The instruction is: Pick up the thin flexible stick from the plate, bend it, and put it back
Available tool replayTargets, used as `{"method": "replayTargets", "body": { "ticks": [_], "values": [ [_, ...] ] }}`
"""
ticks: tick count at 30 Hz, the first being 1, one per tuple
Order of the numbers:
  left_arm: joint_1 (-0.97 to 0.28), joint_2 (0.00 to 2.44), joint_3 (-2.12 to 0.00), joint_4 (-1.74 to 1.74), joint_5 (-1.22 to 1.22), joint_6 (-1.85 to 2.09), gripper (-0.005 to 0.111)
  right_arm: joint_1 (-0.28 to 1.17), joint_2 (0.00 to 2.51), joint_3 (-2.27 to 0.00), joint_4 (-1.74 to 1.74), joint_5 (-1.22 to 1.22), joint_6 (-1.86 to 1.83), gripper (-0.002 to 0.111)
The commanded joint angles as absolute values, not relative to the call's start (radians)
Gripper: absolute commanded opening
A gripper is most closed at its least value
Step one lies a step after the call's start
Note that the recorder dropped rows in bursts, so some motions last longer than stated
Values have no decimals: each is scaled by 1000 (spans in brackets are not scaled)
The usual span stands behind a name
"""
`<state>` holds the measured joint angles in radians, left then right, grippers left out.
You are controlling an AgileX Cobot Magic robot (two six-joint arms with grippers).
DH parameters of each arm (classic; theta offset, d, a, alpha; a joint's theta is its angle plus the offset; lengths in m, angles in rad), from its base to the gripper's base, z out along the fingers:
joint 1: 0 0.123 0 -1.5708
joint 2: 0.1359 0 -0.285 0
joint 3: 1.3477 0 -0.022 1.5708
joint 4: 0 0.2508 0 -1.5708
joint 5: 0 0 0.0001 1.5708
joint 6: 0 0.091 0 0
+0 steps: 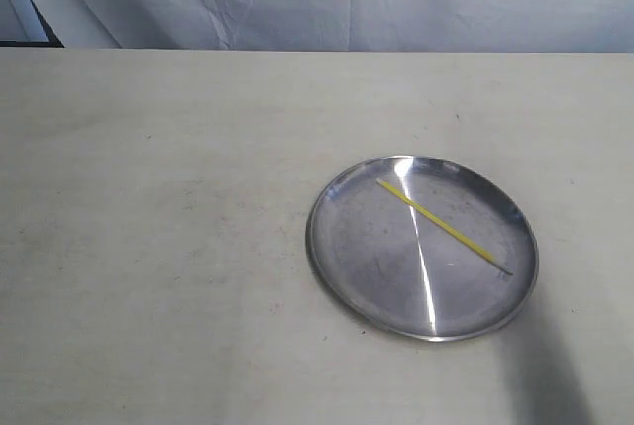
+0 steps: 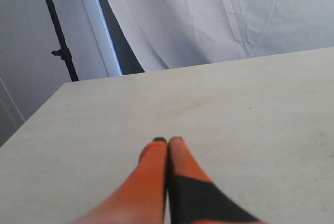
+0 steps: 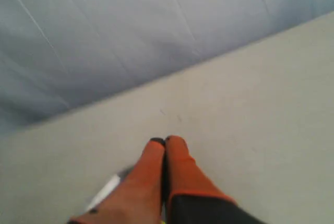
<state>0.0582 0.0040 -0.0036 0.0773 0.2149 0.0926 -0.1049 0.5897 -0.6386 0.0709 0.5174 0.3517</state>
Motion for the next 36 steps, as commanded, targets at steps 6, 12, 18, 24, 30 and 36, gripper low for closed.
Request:
{"method": "replayTargets", "body": {
  "ticks": [6, 12, 18, 24, 30, 36],
  "values": [
    [58, 0, 0, 82, 209, 89, 0, -108, 1300, -1096, 405, 896, -343, -1],
    [58, 0, 0, 82, 209, 89, 0, -37, 1631, -1143, 428, 979, -512, 22],
    [58, 0, 0, 82, 209, 89, 0, 95, 1810, -1143, 363, 989, -548, 40],
    [58, 0, 0, 80, 207, 89, 0, 189, 1893, -1142, 143, 947, -386, 40],
    [58, 0, 0, 80, 207, 89, 0, 199, 1930, -1142, 58, 927, -297, 40],
    [58, 0, 0, 80, 207, 89, 0, 199, 1965, -1142, -6, 904, -246, 40]
  ]
}}
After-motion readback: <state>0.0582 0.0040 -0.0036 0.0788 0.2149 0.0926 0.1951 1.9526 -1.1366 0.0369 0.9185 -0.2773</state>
